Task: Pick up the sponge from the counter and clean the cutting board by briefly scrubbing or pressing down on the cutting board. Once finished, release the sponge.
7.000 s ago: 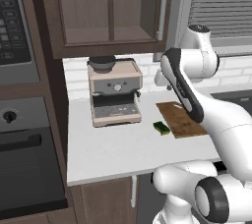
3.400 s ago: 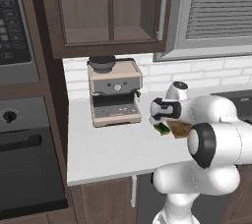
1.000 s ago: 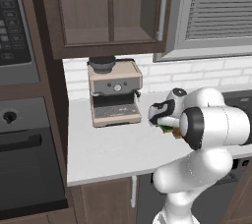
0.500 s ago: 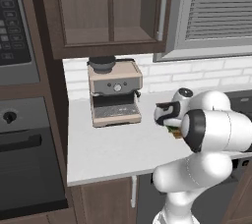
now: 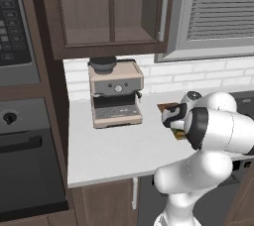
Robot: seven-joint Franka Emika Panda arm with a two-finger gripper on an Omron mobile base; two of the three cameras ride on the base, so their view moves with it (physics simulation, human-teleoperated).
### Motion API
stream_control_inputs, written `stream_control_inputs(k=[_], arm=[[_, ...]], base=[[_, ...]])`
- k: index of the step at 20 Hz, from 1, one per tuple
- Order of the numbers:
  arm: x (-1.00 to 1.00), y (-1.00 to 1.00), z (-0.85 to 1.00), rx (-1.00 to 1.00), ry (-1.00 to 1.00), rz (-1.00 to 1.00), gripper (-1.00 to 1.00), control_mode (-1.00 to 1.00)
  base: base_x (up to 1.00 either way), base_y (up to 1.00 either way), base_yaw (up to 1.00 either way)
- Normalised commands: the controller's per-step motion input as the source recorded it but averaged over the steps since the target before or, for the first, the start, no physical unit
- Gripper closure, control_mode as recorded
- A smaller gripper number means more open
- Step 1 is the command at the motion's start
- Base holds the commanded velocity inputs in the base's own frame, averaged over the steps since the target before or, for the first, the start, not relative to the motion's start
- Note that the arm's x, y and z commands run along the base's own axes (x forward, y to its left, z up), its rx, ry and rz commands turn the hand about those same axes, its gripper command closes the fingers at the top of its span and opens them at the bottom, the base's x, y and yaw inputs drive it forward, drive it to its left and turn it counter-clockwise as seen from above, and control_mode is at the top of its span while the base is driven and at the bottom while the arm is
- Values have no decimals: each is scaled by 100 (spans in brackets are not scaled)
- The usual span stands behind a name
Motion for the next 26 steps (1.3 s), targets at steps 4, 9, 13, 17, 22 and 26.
stream_control_inputs(k=[4, 9, 13, 17, 22, 26], arm=[[0, -29, -23, 0, -6, -1, 100, -100], [9, -8, -31, 0, -9, -3, 100, -100], [35, -11, -11, 0, -14, 0, 100, -100], [28, -12, -12, 0, -13, 0, 100, -100], [34, -2, -31, 0, -17, -4, 100, -100], [37, -4, -47, 0, -21, -5, 100, -100]], base=[[0, 0, 0], [0, 0, 0], [0, 0, 0], [0, 0, 0], [0, 0, 0], [0, 0, 0]])
